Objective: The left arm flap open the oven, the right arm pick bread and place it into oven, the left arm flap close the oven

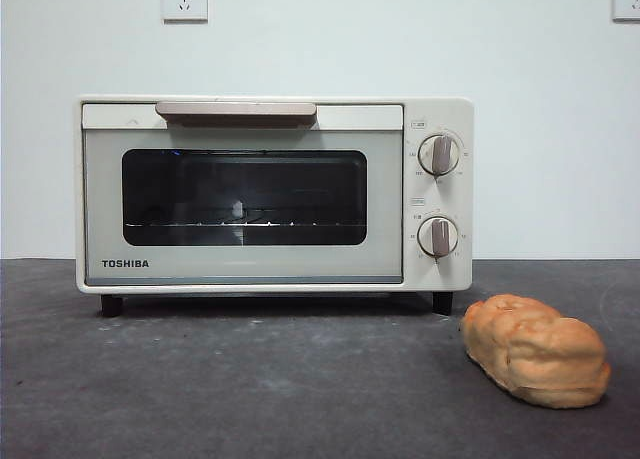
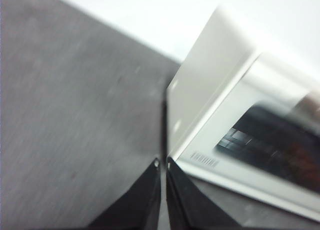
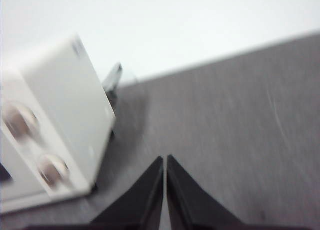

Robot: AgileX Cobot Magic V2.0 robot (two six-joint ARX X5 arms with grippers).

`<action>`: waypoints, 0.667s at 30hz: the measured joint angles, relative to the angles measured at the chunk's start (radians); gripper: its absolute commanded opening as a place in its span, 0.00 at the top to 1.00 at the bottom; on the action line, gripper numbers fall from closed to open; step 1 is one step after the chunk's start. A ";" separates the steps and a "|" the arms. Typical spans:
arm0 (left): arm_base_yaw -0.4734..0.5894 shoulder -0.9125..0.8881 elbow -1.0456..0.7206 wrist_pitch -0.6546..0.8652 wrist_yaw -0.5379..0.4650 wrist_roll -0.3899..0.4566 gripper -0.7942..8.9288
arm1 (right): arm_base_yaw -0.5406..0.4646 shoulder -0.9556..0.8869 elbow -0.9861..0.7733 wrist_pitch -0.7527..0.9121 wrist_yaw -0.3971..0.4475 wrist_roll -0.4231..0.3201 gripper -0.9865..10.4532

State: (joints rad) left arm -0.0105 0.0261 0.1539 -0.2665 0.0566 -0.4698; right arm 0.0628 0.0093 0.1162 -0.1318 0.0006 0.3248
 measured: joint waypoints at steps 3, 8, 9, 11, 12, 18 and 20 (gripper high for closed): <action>0.000 0.037 0.089 -0.026 0.005 -0.005 0.90 | 0.000 0.027 0.084 -0.021 0.000 0.006 0.91; 0.000 0.145 0.239 -0.105 0.066 0.024 0.90 | 0.000 0.130 0.233 -0.106 -0.024 0.005 0.91; 0.000 0.172 0.272 -0.126 0.085 0.040 0.90 | 0.000 0.158 0.270 -0.124 -0.035 0.004 0.91; 0.000 0.226 0.334 -0.172 0.120 0.074 0.90 | 0.000 0.215 0.345 -0.161 -0.071 -0.007 0.91; 0.000 0.256 0.367 -0.197 0.141 0.097 0.90 | 0.000 0.248 0.386 -0.187 -0.095 -0.014 0.91; 0.000 0.430 0.533 -0.352 0.294 0.241 0.90 | 0.000 0.457 0.609 -0.405 -0.231 -0.092 0.91; 0.000 0.477 0.576 -0.401 0.337 0.282 0.90 | 0.000 0.521 0.676 -0.485 -0.268 -0.123 0.91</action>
State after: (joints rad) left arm -0.0105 0.5034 0.7303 -0.6674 0.3939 -0.1875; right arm 0.0628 0.5308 0.7925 -0.6167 -0.2676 0.2016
